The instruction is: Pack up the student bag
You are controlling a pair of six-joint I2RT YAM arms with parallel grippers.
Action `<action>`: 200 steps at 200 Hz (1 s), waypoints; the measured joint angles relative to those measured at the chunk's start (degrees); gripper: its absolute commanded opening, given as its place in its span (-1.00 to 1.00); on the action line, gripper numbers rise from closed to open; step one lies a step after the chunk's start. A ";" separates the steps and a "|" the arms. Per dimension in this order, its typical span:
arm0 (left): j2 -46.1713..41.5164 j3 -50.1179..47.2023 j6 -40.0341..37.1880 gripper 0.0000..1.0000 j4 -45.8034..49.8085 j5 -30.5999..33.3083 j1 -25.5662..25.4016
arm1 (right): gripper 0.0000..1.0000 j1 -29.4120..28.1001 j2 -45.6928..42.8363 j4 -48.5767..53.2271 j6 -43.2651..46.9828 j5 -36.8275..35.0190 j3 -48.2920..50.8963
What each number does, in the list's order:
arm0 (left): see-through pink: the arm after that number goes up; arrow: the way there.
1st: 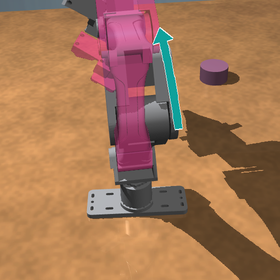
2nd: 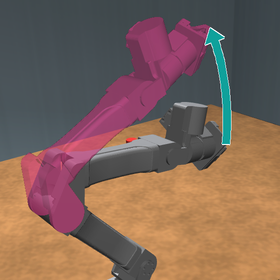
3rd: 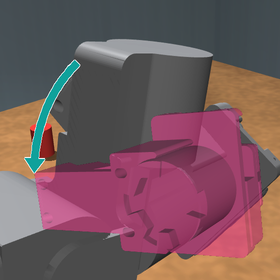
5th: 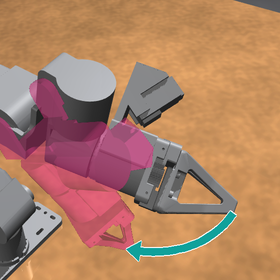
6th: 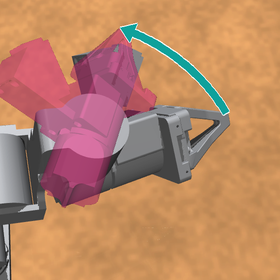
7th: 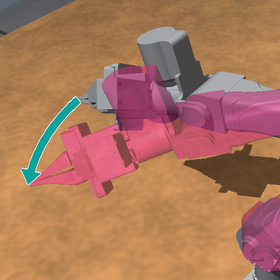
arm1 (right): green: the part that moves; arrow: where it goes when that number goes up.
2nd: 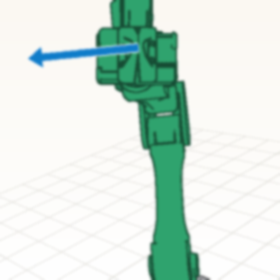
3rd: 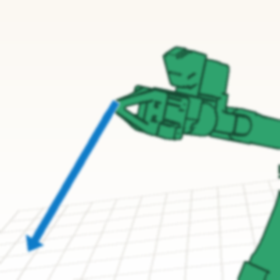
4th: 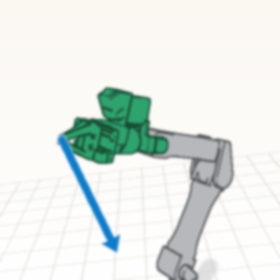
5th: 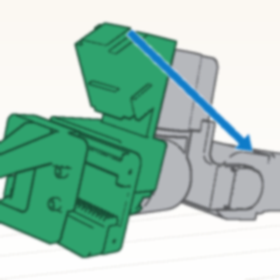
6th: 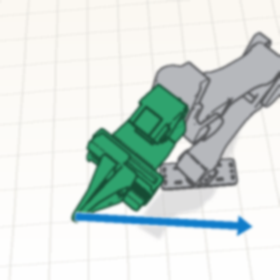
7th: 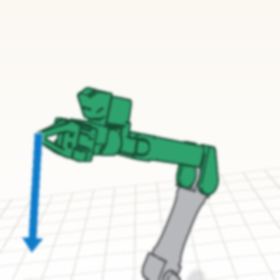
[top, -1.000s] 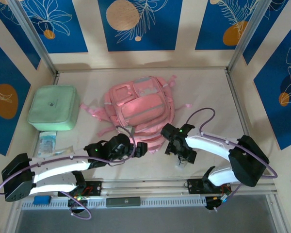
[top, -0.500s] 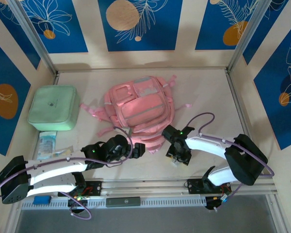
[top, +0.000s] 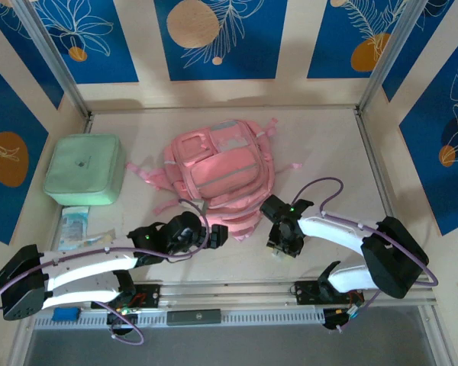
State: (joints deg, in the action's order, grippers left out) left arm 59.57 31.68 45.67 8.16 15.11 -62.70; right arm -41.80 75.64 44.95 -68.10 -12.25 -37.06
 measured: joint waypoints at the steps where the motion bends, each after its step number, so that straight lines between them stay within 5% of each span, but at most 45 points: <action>1: 0.00 0.07 -0.17 0.99 0.09 0.02 0.02 | -0.16 0.07 -0.15 0.02 0.15 0.00 0.00; 57: 3.23 11.23 -13.14 0.99 7.52 1.86 5.73 | -0.16 3.28 -9.11 3.67 5.84 -0.46 -1.44; 101: 14.32 20.85 -28.26 0.99 10.36 -0.11 11.82 | -0.16 9.07 -13.07 7.54 12.70 2.25 -6.10; 200: 31.58 33.99 -55.17 0.97 10.71 -4.68 13.94 | -0.17 13.22 -11.37 11.06 24.00 6.38 -14.95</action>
State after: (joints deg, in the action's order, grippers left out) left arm 91.15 65.67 -9.50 18.87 10.44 -48.75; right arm -28.58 64.27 56.01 -44.10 -5.87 -52.01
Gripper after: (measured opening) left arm 0.997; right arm 0.425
